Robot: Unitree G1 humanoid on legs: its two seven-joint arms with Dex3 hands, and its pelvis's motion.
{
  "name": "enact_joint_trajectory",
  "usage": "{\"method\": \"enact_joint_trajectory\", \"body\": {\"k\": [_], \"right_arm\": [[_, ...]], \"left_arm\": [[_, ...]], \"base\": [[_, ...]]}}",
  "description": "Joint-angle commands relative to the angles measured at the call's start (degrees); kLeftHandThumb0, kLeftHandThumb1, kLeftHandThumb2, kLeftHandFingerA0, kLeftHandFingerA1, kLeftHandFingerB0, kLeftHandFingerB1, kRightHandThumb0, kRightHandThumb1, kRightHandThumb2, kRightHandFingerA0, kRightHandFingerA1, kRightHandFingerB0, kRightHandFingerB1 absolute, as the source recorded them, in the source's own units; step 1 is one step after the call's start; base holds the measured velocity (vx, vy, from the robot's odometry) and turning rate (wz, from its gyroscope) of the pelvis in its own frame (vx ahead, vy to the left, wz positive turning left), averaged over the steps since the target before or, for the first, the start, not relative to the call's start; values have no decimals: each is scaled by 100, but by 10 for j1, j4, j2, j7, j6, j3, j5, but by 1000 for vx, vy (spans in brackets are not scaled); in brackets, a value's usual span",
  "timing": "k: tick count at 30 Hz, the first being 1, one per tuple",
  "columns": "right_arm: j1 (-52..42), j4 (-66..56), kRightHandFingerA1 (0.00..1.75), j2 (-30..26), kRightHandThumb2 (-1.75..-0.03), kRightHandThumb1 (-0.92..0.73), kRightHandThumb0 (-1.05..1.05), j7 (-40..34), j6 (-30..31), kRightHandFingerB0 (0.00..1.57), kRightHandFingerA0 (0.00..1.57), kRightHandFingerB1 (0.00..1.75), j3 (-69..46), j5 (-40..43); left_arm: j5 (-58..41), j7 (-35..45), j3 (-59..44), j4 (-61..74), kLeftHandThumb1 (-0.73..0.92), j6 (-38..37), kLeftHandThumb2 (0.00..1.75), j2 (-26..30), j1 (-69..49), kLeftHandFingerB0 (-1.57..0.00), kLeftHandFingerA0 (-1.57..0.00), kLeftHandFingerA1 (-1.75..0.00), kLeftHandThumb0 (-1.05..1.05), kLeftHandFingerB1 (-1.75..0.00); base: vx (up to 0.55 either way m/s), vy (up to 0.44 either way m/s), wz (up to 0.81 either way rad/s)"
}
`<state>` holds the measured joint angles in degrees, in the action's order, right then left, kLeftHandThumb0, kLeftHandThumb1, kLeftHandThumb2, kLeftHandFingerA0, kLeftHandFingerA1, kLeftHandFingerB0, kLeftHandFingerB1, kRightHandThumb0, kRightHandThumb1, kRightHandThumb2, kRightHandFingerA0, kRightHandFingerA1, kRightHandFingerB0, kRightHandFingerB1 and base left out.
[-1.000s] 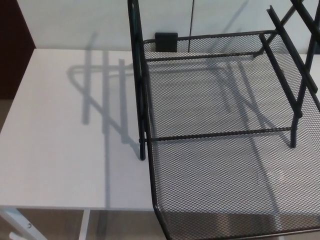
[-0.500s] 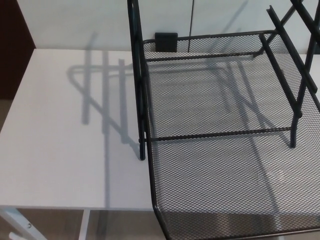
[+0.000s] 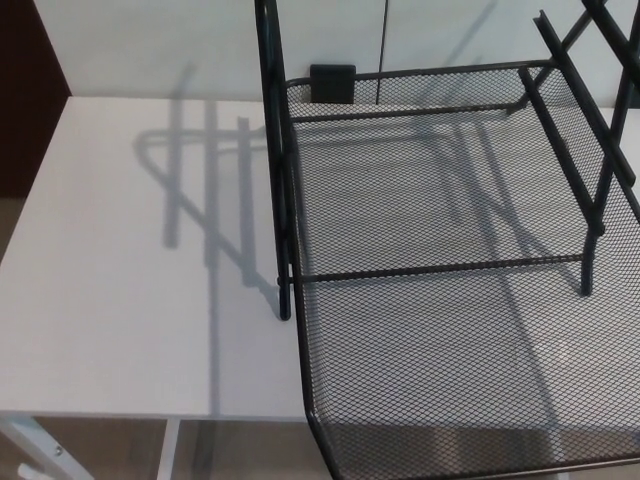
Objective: The robot walks towards a file tray kept in the middle of a desk and uses its right hand to grab a tray and pulls it out towards itself
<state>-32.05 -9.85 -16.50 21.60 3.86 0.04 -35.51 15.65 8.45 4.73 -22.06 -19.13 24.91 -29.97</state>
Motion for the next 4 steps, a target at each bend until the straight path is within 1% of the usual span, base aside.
{"method": "enact_joint_trajectory", "body": {"k": [1, 3, 4], "right_arm": [[89, 81, 49, 53, -65, -84, -54, 95, 123, 34, 43, 42, 84, 48], [109, 106, 45, 82, -65, -84, -54, 92, 155, 28, 37, 39, 92, 58], [112, 109, 45, 85, -65, -84, -54, 92, 159, 28, 37, 39, 92, 59]], "left_arm": [[22, -8, 4, 17, 51, 11, 57, 14, -2, -40, -50, -45, -18, -39], [27, -10, 6, 22, 51, 14, 59, 15, -4, -39, -50, -45, -19, -40], [27, -10, 6, 23, 51, 14, 59, 14, -4, -39, -50, -45, -19, -40]], "base": [[0, 0, 0], [0, 0, 0], [0, 0, 0]]}}
